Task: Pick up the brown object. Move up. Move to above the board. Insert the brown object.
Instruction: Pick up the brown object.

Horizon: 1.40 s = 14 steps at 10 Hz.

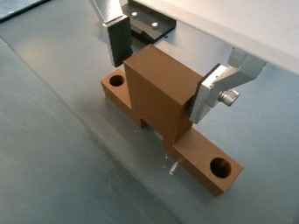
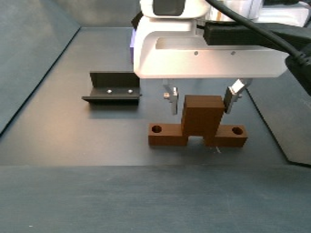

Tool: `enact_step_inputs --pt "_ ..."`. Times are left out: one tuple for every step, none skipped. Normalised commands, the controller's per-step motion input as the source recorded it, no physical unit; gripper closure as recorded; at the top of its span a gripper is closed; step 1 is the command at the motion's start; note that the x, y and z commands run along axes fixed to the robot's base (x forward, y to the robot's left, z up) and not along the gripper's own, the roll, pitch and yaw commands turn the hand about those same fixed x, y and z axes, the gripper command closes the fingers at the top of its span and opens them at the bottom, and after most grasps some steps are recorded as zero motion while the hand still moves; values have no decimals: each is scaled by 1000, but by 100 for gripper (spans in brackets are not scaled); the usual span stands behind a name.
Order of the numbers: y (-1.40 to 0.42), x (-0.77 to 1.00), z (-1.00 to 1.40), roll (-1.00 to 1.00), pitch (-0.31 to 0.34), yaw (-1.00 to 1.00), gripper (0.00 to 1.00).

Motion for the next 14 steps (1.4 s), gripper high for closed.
enact_step_inputs --pt "-100 0 -203 -73 -139 11 0" --pt "-23 -14 -217 -59 -134 0 0" --pt "0 -3 -191 -53 -81 0 0" --pt "0 0 0 13 0 0 0" --pt "0 0 0 34 0 0 0" --pt "0 0 0 0 0 0 100" --pt "0 0 0 0 0 0 100" --pt "0 0 0 0 0 0 100" --pt "0 0 0 0 0 0 100" --pt "0 0 0 0 0 0 100" --pt "0 0 0 0 0 0 100" --pt "0 0 0 0 0 0 100" --pt "0 0 0 0 0 0 100" --pt "0 0 0 0 0 0 100"
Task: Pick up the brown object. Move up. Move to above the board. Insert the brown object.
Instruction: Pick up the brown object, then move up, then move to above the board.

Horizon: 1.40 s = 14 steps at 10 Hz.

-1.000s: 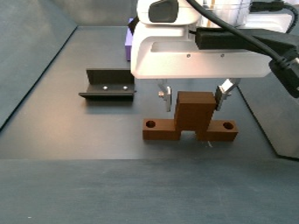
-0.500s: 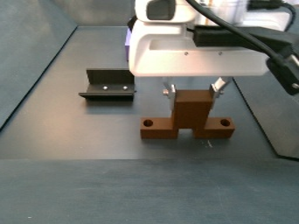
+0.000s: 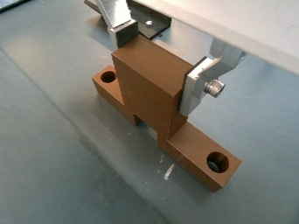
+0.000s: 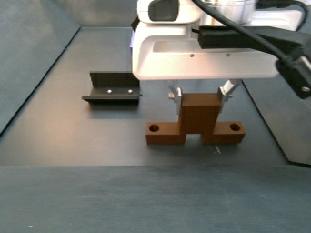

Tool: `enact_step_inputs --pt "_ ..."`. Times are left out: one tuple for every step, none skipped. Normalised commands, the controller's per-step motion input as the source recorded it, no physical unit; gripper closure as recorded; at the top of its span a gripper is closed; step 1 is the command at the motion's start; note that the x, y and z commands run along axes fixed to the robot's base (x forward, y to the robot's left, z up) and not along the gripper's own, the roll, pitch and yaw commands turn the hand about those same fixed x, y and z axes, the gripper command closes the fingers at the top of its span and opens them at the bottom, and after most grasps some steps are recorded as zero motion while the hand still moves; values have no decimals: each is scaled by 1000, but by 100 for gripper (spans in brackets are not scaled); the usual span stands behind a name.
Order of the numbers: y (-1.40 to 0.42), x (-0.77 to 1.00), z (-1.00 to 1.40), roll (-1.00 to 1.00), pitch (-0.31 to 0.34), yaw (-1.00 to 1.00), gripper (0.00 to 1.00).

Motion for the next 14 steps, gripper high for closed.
enact_step_inputs --pt "0 0 0 0 0 0 100" --pt "0 0 0 0 0 0 100" --pt "0 0 0 0 0 0 100" --pt "0 0 0 0 0 0 100" --pt "0 0 0 0 0 0 100" --pt "0 0 0 0 0 0 100" --pt "0 0 0 0 0 0 100" --pt "0 0 833 0 0 0 100" --pt "28 -49 798 1 20 -11 100" --pt "19 -68 555 42 18 -17 100" --pt "12 -46 346 70 10 -13 100" --pt "0 0 1400 0 0 0 100" --pt "2 -3 1400 -19 5 2 100" --pt "-7 -50 1400 -2 31 4 100"
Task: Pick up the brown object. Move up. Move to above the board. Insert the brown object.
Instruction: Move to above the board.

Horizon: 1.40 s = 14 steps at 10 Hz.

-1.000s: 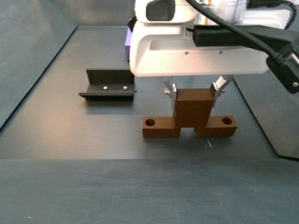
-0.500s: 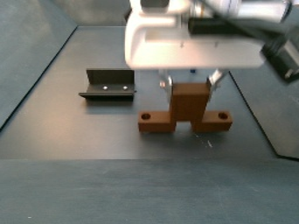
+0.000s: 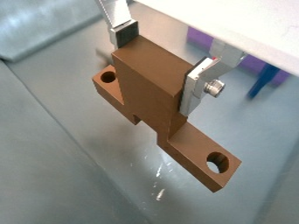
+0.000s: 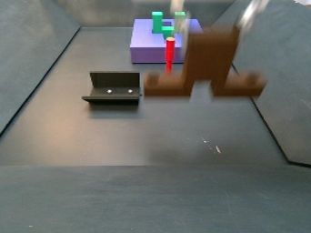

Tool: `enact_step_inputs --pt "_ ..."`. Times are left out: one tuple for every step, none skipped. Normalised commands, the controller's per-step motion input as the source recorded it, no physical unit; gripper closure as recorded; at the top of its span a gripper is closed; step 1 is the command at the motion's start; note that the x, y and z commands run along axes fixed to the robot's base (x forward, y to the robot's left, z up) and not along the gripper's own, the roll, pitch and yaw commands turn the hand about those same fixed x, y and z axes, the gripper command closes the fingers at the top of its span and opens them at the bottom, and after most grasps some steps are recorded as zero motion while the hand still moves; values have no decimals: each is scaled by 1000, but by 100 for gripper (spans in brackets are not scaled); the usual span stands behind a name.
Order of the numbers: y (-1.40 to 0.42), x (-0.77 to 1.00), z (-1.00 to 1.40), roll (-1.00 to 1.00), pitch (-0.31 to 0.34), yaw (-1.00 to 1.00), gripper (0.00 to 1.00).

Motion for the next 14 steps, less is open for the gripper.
enact_step_inputs --pt "-1 -1 1400 9 17 7 100" --pt "10 44 960 -12 73 3 100" --pt "5 41 726 -5 90 2 100" --pt "-6 36 347 9 68 5 100" --pt "3 20 219 4 51 4 100" --pt "-1400 116 154 -65 181 -69 100" --pt "-1400 114 143 -57 175 -61 100" --pt "-1400 111 141 -2 110 -26 100" --pt "-1400 109 144 -35 50 -8 100" --pt "-1400 106 147 -9 31 -10 100" --pt "-1400 107 149 2 27 4 100" --pt "-1400 108 151 -20 29 6 100" --pt "-1400 112 159 -16 39 3 100" --pt "-1400 119 166 8 64 5 100"
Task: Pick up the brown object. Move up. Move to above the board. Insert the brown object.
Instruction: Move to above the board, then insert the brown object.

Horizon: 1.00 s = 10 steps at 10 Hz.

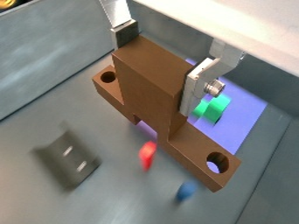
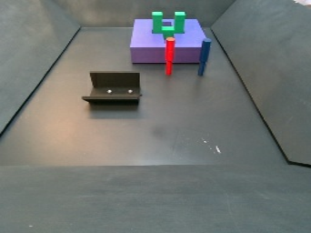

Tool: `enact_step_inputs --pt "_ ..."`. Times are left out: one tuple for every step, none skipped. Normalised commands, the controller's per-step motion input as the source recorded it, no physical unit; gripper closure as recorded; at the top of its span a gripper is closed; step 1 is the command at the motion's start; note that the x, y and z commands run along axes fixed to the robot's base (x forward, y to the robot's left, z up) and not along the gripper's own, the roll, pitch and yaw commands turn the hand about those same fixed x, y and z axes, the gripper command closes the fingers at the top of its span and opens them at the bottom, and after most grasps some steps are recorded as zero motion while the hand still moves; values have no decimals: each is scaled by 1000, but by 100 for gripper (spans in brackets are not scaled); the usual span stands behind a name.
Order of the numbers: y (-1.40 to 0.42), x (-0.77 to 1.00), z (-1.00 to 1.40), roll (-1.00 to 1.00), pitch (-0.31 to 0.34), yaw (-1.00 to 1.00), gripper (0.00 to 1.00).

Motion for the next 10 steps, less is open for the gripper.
enact_step_inputs --pt "-1400 135 170 5 89 10 100" --pt "-1400 166 174 4 121 8 100" --pt "-1400 197 182 -2 148 4 100" --pt "-937 179 134 20 166 3 100" --pt "-581 143 90 18 158 6 100" --pt "-347 104 62 19 125 8 100" --pt "-218 67 48 23 93 10 100" --pt "0 -3 0 -73 -50 -57 100" --pt "0 -51 0 -154 -76 -97 100" --pt "0 -40 0 -183 -91 -131 100"
